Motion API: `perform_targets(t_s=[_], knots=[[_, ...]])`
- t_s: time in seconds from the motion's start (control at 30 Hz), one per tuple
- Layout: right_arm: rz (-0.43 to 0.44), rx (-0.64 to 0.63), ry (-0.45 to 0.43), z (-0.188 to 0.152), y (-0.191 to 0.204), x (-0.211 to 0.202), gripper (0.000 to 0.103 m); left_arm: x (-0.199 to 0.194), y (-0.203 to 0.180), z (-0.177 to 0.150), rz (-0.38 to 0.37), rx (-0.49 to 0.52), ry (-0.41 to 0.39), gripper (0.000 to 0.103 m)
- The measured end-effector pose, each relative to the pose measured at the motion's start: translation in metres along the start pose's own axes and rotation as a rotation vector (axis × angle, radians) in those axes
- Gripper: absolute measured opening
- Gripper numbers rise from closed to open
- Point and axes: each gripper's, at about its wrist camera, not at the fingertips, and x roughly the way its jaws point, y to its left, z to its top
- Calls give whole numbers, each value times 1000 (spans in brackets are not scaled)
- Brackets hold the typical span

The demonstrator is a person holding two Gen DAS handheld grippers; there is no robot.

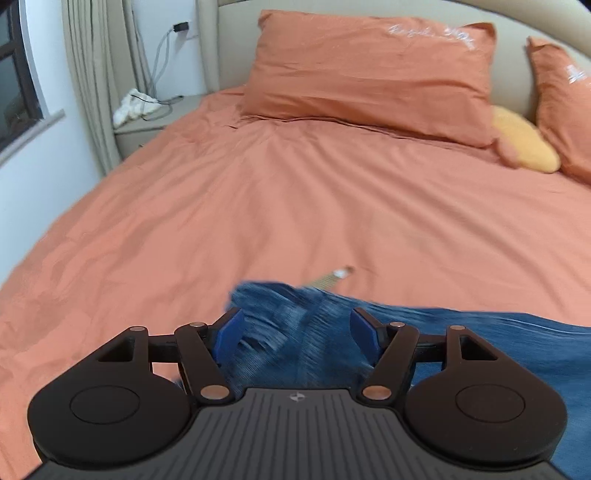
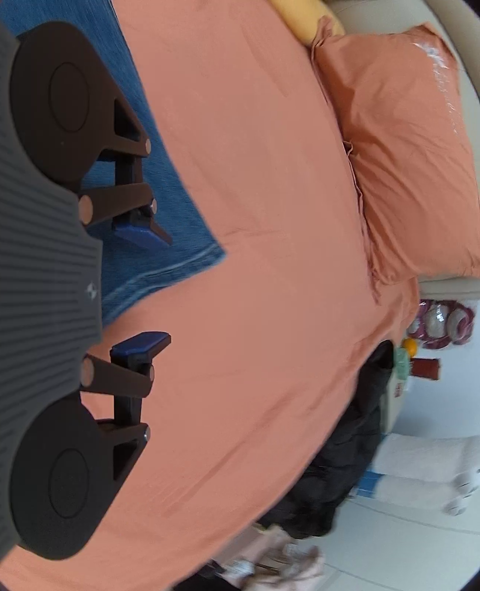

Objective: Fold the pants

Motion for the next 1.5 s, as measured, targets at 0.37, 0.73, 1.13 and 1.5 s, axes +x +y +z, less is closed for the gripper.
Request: perform_targets(t_s=[0.37, 0.73, 1.13, 1.5], knots=[[235, 436, 118, -71, -61, 17, 32, -36, -46, -52, -134, 2, 95, 71], [259, 333, 65, -61, -67, -2, 0, -17, -73, -86, -54, 86, 240, 58], [146, 190, 130, -70, -41, 4, 13, -53, -67, -91, -79, 89, 220, 55], [524, -84, 225, -138, 98, -100, 18, -120, -108, -124, -322, 427, 200, 55]])
